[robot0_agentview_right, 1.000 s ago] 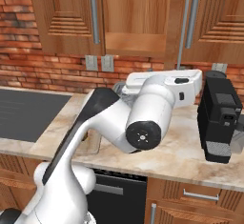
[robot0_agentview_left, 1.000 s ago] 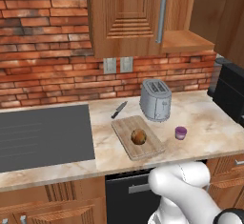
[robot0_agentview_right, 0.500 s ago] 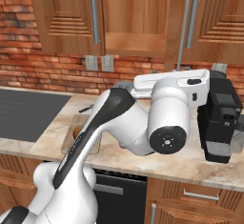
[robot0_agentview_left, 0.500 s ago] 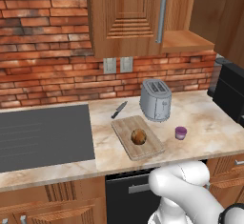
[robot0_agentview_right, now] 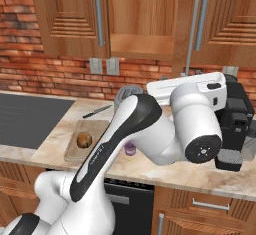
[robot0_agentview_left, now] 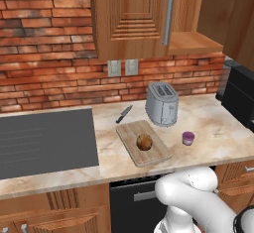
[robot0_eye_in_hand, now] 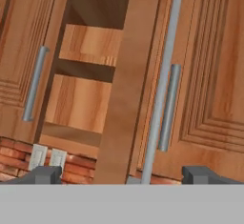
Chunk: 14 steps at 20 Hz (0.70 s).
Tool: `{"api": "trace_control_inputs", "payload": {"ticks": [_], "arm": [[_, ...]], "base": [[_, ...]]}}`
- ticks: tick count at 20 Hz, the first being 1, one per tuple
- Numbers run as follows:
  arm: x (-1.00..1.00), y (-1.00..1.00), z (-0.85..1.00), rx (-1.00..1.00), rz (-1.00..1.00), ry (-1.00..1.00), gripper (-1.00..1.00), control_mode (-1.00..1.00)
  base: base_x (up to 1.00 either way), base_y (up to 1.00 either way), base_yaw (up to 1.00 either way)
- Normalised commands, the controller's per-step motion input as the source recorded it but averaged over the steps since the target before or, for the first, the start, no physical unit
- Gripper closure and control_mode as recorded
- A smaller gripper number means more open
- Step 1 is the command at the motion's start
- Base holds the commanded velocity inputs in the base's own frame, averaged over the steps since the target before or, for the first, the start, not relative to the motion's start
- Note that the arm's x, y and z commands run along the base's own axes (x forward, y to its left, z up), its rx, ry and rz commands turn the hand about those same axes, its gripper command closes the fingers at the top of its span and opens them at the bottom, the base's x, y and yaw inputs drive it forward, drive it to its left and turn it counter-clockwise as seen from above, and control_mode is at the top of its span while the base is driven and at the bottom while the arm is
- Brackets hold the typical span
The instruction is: Pick the bread, place it on the cutting board, pick the jam, place it on the counter, and close the cabinet.
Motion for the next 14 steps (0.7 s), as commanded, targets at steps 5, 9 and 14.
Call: {"api": "trace_control_inputs", "payload": {"ticks": [5, 9, 14], "arm": [[0.2, -0.03, -0.06, 0.0, 0.12, 0.0, -1.0, -1.0], [0.24, -0.05, -0.04, 0.0, 0.12, 0.0, -1.0, -1.0], [0.22, -0.09, -0.02, 0.0, 0.12, 0.0, -1.0, -1.0]], "base": [[0.0, 0.0, 0.0], [0.0, 0.0, 0.0], [0.0, 0.0, 0.0]]}}
